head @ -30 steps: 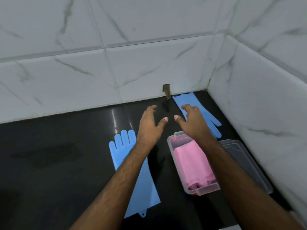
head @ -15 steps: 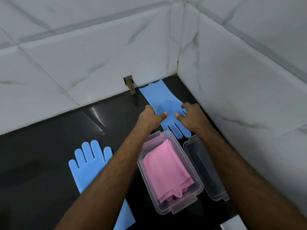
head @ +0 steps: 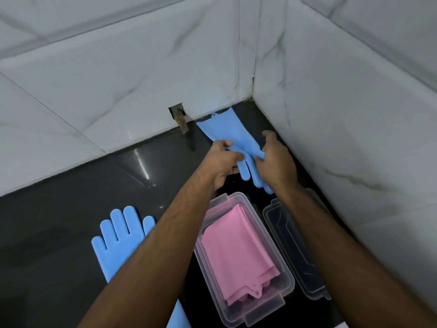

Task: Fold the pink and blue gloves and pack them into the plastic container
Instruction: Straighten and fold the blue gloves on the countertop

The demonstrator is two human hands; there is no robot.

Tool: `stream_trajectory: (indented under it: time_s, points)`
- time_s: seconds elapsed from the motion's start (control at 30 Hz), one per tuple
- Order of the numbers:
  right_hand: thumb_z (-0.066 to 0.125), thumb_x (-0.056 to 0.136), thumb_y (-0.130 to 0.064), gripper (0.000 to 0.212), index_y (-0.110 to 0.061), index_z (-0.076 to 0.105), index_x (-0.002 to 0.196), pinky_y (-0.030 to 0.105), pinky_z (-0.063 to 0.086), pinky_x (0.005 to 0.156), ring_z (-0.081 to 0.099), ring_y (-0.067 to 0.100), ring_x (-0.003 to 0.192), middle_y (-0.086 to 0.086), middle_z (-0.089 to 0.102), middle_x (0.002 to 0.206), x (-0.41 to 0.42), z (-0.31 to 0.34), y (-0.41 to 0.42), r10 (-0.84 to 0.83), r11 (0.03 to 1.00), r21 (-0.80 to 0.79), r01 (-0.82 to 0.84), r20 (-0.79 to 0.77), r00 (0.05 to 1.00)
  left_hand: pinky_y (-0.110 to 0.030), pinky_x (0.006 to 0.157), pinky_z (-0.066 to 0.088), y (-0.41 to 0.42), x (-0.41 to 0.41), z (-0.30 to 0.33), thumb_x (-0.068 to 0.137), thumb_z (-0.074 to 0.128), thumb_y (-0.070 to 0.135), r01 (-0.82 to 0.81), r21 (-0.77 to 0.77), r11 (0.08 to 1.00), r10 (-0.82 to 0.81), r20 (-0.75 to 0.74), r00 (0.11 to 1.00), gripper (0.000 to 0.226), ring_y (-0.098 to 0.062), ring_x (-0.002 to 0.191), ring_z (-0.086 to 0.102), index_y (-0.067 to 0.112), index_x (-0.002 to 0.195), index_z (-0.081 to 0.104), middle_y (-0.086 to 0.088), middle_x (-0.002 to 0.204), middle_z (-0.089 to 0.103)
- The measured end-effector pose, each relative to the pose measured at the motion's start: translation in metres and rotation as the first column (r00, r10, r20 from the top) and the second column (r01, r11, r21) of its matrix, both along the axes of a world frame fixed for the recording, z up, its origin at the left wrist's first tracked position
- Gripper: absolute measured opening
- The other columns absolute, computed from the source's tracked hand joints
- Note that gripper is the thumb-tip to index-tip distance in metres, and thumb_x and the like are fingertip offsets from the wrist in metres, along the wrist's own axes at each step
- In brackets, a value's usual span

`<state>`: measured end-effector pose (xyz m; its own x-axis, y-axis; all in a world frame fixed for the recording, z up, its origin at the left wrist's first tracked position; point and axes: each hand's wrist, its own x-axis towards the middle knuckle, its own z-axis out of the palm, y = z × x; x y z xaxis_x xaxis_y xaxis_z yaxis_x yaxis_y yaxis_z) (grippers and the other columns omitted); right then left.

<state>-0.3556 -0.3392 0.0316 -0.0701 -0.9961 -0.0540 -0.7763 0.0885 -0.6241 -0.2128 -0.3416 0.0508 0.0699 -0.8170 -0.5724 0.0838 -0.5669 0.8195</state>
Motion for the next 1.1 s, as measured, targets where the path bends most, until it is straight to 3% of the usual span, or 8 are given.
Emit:
stream_trajectory:
  time_s: [0.17,0.3,0.4,0.47,0.6,0.77,0.9,1.1]
  points:
    - [0.066,0.088,-0.016,0.056,-0.02,0.048,0.141,0.035,0.053,0.074,0.065,0.018,0.084,-0.005,0.061,0.087,0.015,0.05,0.004,-0.015,0.978,-0.196,0.068,0.258,0.966,-0.025,0.056,0.055,0.003,0.018,0.049,0.093,0.055,-0.007,-0.077,-0.261,0.962,0.045,-0.129,0.991,0.024,-0.011,0.071,0.072,0.01,0.109,0.063,-0.009,0.097,0.068]
    - [0.065,0.089,-0.012,0.044,-0.019,0.053,0.13,0.013,0.048,0.067,0.057,0.001,0.065,-0.005,0.053,0.071,0.03,0.109,0.018,0.057,0.94,-0.307,0.148,0.571,0.819,-0.03,0.065,0.059,0.029,0.038,0.095,0.098,0.049,0.006,-0.163,-0.363,0.918,0.014,-0.379,0.925,0.023,-0.019,0.079,0.068,0.004,0.091,0.071,-0.009,0.088,0.068]
    - [0.063,0.092,-0.005,0.032,-0.01,0.059,0.124,0.026,0.055,0.073,0.058,0.01,0.069,0.008,0.053,0.076,0.043,0.153,0.04,0.226,0.943,-0.33,0.04,0.724,0.652,-0.031,0.066,0.063,0.056,0.057,0.129,0.1,0.033,0.007,-0.235,-0.393,0.889,-0.003,-0.519,0.855,0.036,-0.022,0.068,0.071,-0.002,0.095,0.067,-0.014,0.077,0.069]
    - [0.06,0.095,-0.002,0.023,-0.008,0.064,0.117,0.032,0.056,0.073,0.059,0.014,0.072,0.013,0.055,0.081,0.054,0.175,0.06,0.314,0.937,-0.345,-0.044,0.784,0.535,-0.025,0.068,0.062,0.08,0.074,0.148,0.097,0.034,-0.005,-0.186,-0.498,0.847,-0.057,-0.433,0.9,0.033,-0.016,0.066,0.07,-0.001,0.103,0.066,-0.01,0.074,0.067]
    - [0.058,0.098,-0.002,0.017,-0.012,0.067,0.107,0.041,0.054,0.077,0.054,0.023,0.077,0.012,0.051,0.085,0.079,0.206,0.098,0.418,0.906,-0.405,-0.121,0.816,0.4,-0.022,0.066,0.054,0.13,0.116,0.176,0.092,0.053,-0.019,0.082,-0.743,0.664,-0.073,0.044,0.996,0.037,-0.012,0.075,0.067,0.001,0.122,0.064,-0.004,0.083,0.062]
    - [0.061,0.09,-0.005,0.022,-0.02,0.072,0.101,0.028,0.054,0.067,0.06,0.011,0.071,-0.002,0.068,0.095,0.11,0.22,0.128,0.43,0.898,-0.429,-0.099,0.805,0.41,-0.025,0.075,0.051,0.187,0.158,0.198,0.083,0.082,0.009,0.269,-0.759,0.593,0.158,0.437,0.886,0.028,-0.012,0.086,0.062,0.01,0.107,0.067,-0.003,0.094,0.066]
    - [0.059,0.094,-0.003,0.021,-0.018,0.073,0.097,0.021,0.05,0.054,0.06,0.011,0.059,0.003,0.073,0.099,0.13,0.218,0.14,0.401,0.915,-0.364,-0.174,0.87,0.286,-0.022,0.073,0.043,0.213,0.165,0.198,0.075,0.07,0.004,0.174,-0.842,0.511,0.507,0.459,0.729,0.019,-0.018,0.083,0.056,0.018,0.084,0.061,-0.01,0.094,0.059]
    - [0.064,0.097,-0.031,0.023,-0.012,0.067,0.111,0.034,0.055,0.093,0.068,0.018,0.101,0.006,0.07,0.102,0.15,0.202,0.15,0.291,0.909,-0.289,-0.301,0.956,-0.04,-0.033,0.064,0.046,0.235,0.164,0.195,0.092,0.057,0.014,0.058,-0.873,0.485,0.498,0.33,0.802,0.011,-0.028,0.074,0.054,0.007,0.09,0.049,-0.01,0.08,0.055]
